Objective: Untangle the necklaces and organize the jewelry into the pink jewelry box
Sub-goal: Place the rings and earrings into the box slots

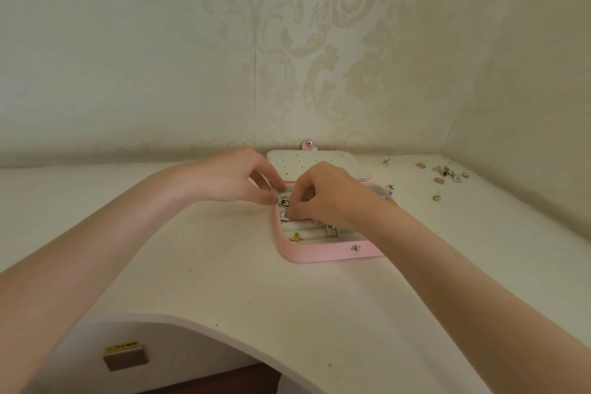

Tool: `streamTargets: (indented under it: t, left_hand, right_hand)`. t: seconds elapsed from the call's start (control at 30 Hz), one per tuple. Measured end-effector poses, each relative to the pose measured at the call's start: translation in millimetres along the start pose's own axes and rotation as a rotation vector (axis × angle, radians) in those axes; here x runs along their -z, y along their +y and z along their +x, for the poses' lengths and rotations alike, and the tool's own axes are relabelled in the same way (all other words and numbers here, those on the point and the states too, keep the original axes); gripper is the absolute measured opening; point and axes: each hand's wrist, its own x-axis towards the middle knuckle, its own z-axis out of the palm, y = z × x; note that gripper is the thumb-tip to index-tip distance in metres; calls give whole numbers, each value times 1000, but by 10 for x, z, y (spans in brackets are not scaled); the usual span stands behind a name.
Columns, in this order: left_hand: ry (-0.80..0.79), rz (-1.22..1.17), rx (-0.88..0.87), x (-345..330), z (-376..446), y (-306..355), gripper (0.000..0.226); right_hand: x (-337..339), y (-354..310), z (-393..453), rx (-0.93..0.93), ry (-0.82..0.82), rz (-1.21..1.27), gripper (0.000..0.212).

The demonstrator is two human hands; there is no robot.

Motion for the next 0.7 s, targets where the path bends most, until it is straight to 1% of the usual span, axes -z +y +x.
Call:
streamTargets:
  t: [0.03, 0.13, 0.27, 0.3, 0.37, 0.4, 0.43, 0.5, 0.53, 0.57, 0.63, 0.7]
  left_hand:
    - [2, 6, -6, 6, 11, 7, 20]
    - [41, -2, -40, 38, 60, 63, 13]
    - [67, 9, -65, 39, 188, 237, 12]
    - [64, 17, -76, 16, 233, 292, 13]
    - [60, 36, -97, -57, 320, 401, 13]
    - [61, 52, -102, -93, 359, 442, 14]
    - [62, 67, -103, -126, 397, 475, 14]
    - [59, 83, -100, -175, 455, 512, 14]
    - [56, 87, -98, -192, 475, 523, 14]
    - [52, 93, -96, -205, 489, 531, 14]
    - [41, 109, -95, -230, 503, 543, 15]
    - [40, 119, -97, -246, 511, 554, 17]
  right_hand:
    - [13, 4, -6, 2, 1, 10, 8]
    - [146, 39, -33, -12, 31, 78, 10]
    - [578, 274, -35, -110, 210, 165, 8]
    - [689, 396, -27, -148, 241, 135, 9]
    - [837, 713, 1, -226, 294, -21, 15]
    - [873, 883, 14, -256, 292, -114, 20]
    - [875, 1037, 21, -267, 246, -183, 25]
    - [782, 1266, 13, -209, 76, -247, 33]
    - [713, 1329, 8, -160, 32, -253, 34]
    - [650, 1360, 2, -112, 43, -243, 31]
    - [572, 1395, 6, -42, 168, -193, 24]
    - [570, 1411, 6, -40, 239, -166, 16]
